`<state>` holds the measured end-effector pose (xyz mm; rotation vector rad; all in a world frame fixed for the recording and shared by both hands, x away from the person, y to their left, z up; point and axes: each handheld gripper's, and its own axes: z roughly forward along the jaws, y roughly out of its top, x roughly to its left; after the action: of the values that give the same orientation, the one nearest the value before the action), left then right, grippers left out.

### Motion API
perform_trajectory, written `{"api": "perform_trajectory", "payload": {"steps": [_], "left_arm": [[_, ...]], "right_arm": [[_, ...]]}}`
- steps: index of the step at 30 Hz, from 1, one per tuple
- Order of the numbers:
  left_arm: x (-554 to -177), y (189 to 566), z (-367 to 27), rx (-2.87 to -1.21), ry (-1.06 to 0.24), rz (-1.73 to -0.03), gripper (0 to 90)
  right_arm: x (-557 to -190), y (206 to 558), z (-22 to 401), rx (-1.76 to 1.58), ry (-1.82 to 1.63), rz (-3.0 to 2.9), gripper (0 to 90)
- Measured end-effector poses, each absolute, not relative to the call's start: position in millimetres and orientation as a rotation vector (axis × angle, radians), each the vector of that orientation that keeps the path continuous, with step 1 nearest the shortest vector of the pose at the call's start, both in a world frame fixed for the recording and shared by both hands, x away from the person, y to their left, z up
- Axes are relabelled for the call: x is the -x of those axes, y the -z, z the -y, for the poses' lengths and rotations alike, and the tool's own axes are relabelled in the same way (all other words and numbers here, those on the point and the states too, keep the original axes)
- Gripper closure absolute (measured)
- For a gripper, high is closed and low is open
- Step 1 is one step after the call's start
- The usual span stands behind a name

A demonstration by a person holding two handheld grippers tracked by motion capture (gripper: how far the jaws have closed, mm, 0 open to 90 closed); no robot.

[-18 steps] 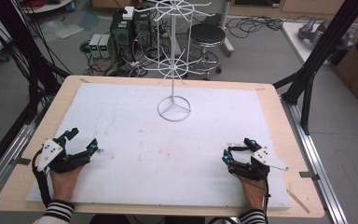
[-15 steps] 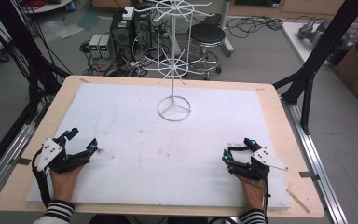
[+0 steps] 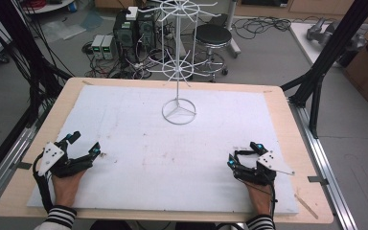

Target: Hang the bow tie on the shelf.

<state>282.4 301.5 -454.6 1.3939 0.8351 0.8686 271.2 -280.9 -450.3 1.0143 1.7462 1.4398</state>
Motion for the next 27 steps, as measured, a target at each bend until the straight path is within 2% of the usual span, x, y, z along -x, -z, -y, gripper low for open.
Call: {"api": "perform_trajectory", "payload": {"steps": [17,27], "left_arm": [[-281.5,454.9,-301.8,-1.388,-0.878,-0.830,15.5],[-281.2,454.9,-302.3,-1.387,-0.875,-0.832,15.5]], "right_arm": [[-272.3,447.5,282.2,-1.056,-1.402,-1.755,6.6],[-274.6,412.6,310.7,-1.139,-1.321,-1.780,6.7]]}}
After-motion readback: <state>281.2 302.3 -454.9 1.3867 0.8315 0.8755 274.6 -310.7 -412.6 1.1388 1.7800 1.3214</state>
